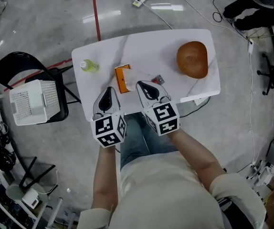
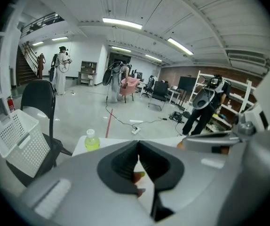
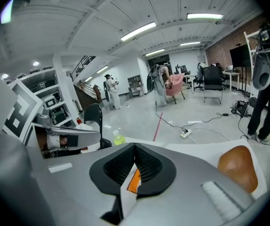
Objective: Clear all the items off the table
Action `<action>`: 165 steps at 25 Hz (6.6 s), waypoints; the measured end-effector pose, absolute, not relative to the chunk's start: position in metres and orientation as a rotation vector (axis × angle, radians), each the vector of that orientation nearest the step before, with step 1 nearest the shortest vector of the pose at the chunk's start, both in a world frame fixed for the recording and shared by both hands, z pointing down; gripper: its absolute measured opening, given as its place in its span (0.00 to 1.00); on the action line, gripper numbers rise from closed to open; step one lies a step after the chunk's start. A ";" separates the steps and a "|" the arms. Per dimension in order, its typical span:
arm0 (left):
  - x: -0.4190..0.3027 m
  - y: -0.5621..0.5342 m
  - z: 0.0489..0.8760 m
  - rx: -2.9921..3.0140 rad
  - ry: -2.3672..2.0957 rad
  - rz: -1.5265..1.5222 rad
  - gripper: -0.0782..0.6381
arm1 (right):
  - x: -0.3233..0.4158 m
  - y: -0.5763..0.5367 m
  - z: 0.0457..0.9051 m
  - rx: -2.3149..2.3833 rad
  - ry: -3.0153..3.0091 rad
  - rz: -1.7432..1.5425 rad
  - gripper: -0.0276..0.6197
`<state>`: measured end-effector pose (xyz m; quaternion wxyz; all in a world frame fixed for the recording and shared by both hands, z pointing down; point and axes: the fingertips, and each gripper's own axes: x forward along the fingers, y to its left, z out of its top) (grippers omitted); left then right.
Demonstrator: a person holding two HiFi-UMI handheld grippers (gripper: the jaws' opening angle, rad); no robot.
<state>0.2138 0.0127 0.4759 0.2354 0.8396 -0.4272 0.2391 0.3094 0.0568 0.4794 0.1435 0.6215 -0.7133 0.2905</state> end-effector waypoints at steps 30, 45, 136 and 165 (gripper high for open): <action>0.194 -0.010 0.628 2.167 -1.035 0.866 0.12 | 0.276 0.044 0.676 1.642 -1.747 1.194 0.63; 0.175 -0.024 0.677 2.102 -1.004 0.923 0.12 | 0.260 0.024 0.755 1.563 -1.637 1.258 0.77; 0.209 0.092 0.467 2.207 -1.203 0.700 0.12 | 0.309 0.101 0.502 1.557 -1.845 0.911 0.47; 0.133 0.086 0.423 2.170 -1.386 0.595 0.12 | 0.242 0.084 0.462 1.419 -1.972 0.759 0.47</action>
